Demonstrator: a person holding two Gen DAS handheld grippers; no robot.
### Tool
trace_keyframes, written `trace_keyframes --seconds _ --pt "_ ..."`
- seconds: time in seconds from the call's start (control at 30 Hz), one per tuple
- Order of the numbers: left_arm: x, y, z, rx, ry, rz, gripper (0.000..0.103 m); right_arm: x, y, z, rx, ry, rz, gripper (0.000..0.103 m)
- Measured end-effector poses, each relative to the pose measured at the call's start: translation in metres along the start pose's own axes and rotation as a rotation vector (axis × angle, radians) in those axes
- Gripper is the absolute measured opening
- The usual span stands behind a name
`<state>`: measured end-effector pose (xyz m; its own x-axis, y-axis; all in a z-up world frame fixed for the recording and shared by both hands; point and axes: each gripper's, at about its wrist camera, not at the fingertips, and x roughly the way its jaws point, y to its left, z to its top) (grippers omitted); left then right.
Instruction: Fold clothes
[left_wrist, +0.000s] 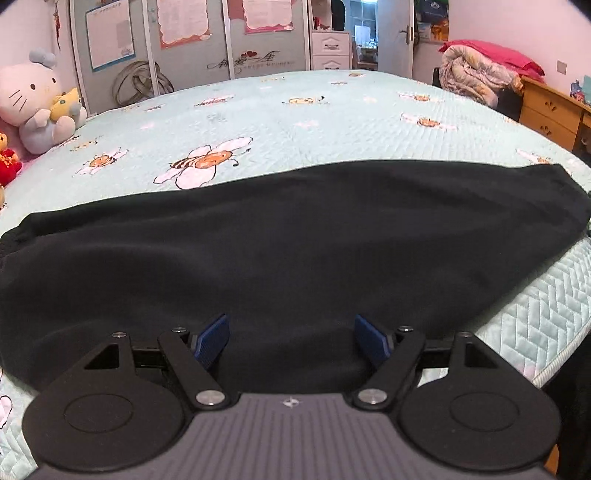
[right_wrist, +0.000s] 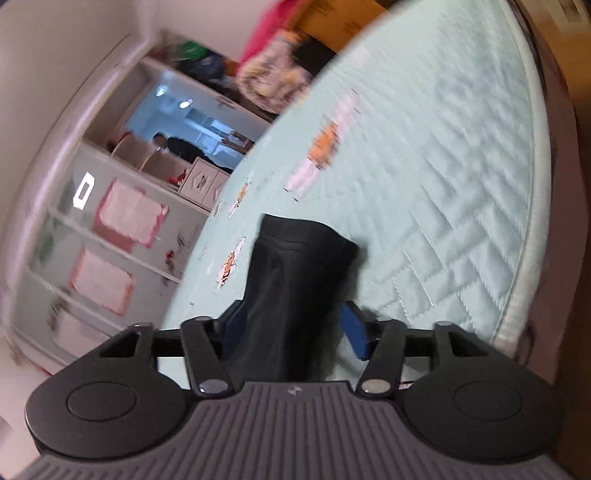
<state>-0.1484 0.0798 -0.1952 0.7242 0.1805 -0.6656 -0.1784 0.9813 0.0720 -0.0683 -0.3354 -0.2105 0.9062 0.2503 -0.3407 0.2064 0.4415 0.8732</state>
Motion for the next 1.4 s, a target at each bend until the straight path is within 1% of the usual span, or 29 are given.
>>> trace_keyframes --seconds 0.07,0.2,0.3,0.4,0.43,0.47,0.5,0.53,0.6,0.63,0.7,0.87,0.9,0.97,1.0,1.03,1.07,1.1,1.13,1.2,1.23,1.27,1.33,1.37,1.4 --pt "-0.002 -0.001 0.003 0.004 -0.004 0.002 0.079 0.017 -0.005 -0.005 0.088 0.011 0.044 0.065" --pt "-0.006 -0.005 0.005 0.011 -0.006 0.01 0.079 0.04 -0.002 0.004 0.105 0.002 0.059 0.066" --pt "-0.006 -0.008 0.005 0.02 -0.004 0.013 0.079 0.055 0.011 0.007 0.048 -0.006 0.028 0.072" --pt "-0.006 -0.011 0.006 0.03 -0.002 0.011 0.079 0.062 0.026 0.005 -0.056 0.004 -0.038 0.073" --pt "-0.008 -0.012 0.007 0.031 -0.007 0.011 0.079 0.064 0.027 0.004 -0.078 0.008 -0.06 0.065" --pt "-0.009 -0.012 0.008 0.032 -0.012 0.011 0.079 0.065 0.027 0.003 -0.1 0.011 -0.083 0.041" --pt "-0.011 -0.013 0.009 0.033 -0.017 0.011 0.079 0.066 0.026 0.003 -0.108 0.016 -0.095 0.026" --pt "-0.012 -0.013 0.01 0.032 -0.02 0.012 0.079 0.065 0.02 0.003 -0.078 0.022 -0.079 0.016" --pt "-0.012 -0.011 0.012 0.025 -0.021 0.015 0.079 0.064 0.008 0.004 -0.023 0.031 -0.048 0.014" --pt "-0.012 -0.01 0.012 0.02 -0.02 0.016 0.079 0.063 0.009 0.005 -0.023 0.028 -0.037 0.014" --pt "-0.013 -0.007 0.012 0.008 -0.018 0.017 0.079 0.058 0.017 0.005 -0.056 0.012 -0.024 0.013" --pt "-0.017 0.002 0.013 -0.035 -0.025 0.005 0.079 0.052 0.055 -0.001 -0.203 -0.046 -0.023 0.013" --pt "-0.019 0.003 0.014 -0.039 -0.031 0.001 0.079 0.052 0.061 -0.002 -0.229 -0.049 -0.033 0.013" --pt "-0.021 0.005 0.016 -0.041 -0.04 0.003 0.079 0.059 0.062 -0.003 -0.255 -0.008 -0.108 0.02" --pt "-0.022 0.006 0.016 -0.044 -0.042 0.002 0.079 0.063 0.062 -0.004 -0.268 0.013 -0.146 0.022" --pt "-0.023 0.007 0.016 -0.051 -0.041 -0.001 0.079 0.066 0.062 -0.005 -0.281 0.033 -0.184 0.028" --pt "-0.023 0.009 0.016 -0.06 -0.038 -0.005 0.079 0.069 0.063 -0.005 -0.294 0.054 -0.222 0.038" --pt "-0.024 0.011 0.016 -0.072 -0.033 -0.009 0.079 0.073 0.063 -0.006 -0.307 0.075 -0.26 0.042" --pt "-0.023 0.013 0.016 -0.089 -0.023 -0.016 0.079 0.075 0.065 -0.007 -0.318 0.093 -0.297 0.042" --pt "-0.022 0.017 0.019 -0.125 0.0 -0.026 0.079 0.07 0.078 -0.009 -0.337 0.096 -0.381 0.048" --pt "-0.022 0.018 0.021 -0.14 0.004 -0.029 0.079 0.066 0.088 -0.012 -0.36 0.086 -0.446 0.063" --pt "-0.023 0.018 0.022 -0.152 0.001 -0.034 0.079 0.062 0.099 -0.016 -0.391 0.071 -0.525 0.075" --pt "-0.026 0.019 0.026 -0.169 -0.004 -0.046 0.079 0.052 0.121 -0.035 -0.454 0.048 -0.667 0.076" --pt "-0.027 0.019 0.028 -0.177 -0.003 -0.052 0.079 0.048 0.13 -0.046 -0.489 0.058 -0.692 0.076" --pt "-0.028 0.018 0.03 -0.185 -0.001 -0.057 0.079 0.046 0.136 -0.057 -0.526 0.076 -0.696 0.076"
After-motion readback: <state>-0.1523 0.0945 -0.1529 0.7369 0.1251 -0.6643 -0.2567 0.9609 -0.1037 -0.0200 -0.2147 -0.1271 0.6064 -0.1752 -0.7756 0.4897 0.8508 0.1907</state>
